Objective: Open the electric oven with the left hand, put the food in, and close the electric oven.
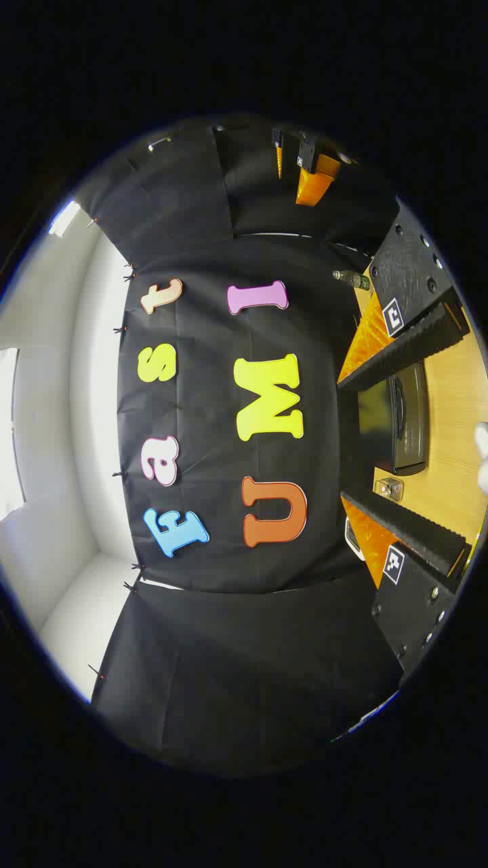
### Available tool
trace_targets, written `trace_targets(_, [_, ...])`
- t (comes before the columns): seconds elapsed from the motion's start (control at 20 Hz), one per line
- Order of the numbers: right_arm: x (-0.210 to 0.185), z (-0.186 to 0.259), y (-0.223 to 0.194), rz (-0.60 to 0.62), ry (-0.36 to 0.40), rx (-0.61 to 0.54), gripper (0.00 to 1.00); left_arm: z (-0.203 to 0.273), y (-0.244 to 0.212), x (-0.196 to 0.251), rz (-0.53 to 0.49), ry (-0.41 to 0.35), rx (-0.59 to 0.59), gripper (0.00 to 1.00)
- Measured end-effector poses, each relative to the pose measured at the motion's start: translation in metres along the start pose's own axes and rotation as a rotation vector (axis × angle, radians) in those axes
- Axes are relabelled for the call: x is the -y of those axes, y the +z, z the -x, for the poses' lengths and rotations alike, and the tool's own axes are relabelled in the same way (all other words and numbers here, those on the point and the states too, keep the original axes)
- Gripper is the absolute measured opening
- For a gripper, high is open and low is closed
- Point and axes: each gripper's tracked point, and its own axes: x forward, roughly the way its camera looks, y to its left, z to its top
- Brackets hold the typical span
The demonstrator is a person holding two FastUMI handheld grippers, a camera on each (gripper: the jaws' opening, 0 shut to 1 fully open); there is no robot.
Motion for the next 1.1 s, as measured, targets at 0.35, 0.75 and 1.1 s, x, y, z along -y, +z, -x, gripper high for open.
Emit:
trace_targets(0.35, [-0.002, -0.011, -0.006, 0.0, 0.008, -0.012, 0.96, -0.008, 0.002, 0.0, 0.002, 0.01, 0.005, 0.96])
trace_targets(0.75, [0.004, -0.016, -0.007, 0.014, 0.006, -0.018, 0.96, -0.02, -0.011, 0.001, 0.001, 0.014, -0.002, 0.96])
trace_targets(1.1, [0.016, -0.015, -0.01, 0.013, 0.006, -0.019, 0.96, -0.044, -0.05, 0.008, -0.012, 0.018, -0.007, 0.96])
